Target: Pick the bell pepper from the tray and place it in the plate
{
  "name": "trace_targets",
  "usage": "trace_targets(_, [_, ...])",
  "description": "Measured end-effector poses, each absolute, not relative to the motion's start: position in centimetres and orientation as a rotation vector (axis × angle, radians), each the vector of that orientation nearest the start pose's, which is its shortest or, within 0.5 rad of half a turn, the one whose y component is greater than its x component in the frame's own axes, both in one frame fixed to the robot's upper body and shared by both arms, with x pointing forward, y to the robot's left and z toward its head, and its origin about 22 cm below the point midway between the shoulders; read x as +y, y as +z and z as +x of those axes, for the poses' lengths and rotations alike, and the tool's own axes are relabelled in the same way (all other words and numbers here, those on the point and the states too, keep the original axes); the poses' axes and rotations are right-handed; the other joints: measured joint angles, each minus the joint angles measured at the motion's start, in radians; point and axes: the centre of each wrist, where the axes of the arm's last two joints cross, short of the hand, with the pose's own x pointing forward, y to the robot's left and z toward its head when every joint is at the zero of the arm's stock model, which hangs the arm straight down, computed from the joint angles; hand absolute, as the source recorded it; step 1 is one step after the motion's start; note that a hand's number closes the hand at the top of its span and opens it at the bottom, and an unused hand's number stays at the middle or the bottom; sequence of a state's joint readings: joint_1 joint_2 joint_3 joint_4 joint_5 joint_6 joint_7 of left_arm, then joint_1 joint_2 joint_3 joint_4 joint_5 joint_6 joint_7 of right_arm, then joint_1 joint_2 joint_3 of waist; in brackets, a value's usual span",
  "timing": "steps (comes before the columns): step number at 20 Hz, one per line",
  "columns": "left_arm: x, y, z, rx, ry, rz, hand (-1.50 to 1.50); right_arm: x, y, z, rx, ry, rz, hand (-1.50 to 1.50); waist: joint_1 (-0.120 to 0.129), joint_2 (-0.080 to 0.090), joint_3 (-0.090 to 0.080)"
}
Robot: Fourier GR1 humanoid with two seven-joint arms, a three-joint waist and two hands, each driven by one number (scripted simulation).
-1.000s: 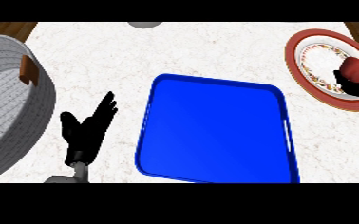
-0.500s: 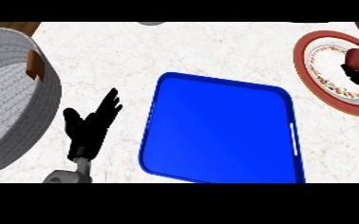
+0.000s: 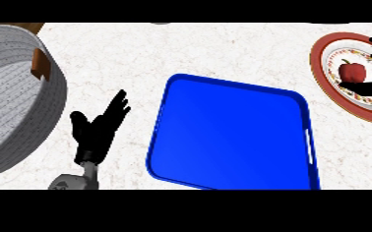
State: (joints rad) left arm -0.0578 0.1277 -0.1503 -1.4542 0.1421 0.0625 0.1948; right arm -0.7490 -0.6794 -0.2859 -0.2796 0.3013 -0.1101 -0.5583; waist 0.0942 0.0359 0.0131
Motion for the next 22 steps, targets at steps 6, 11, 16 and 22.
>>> trace_targets(6, [22.1, -1.3, 25.2, -1.282, -0.074, -0.053, 0.00, -46.2, 6.5, 36.1, -1.713, 0.161, -0.687, -1.50, -0.009, -0.001, 0.002])
trace_targets(11, [21.9, -1.3, 24.8, -1.285, -0.068, -0.048, 0.00, -48.7, 7.4, 34.7, -1.753, 0.020, -0.613, -1.50, -0.019, -0.004, 0.001])
trace_targets(16, [22.3, -1.4, 24.6, -1.278, -0.057, -0.042, 0.00, -51.6, 8.0, 32.4, -1.750, -0.017, -0.476, -1.50, -0.031, -0.008, 0.000])
trace_targets(22, [22.8, -1.5, 24.5, -1.269, -0.040, -0.035, 0.00, -54.5, 7.5, 28.7, -1.722, 0.038, -0.371, -1.50, -0.045, -0.012, 0.001])
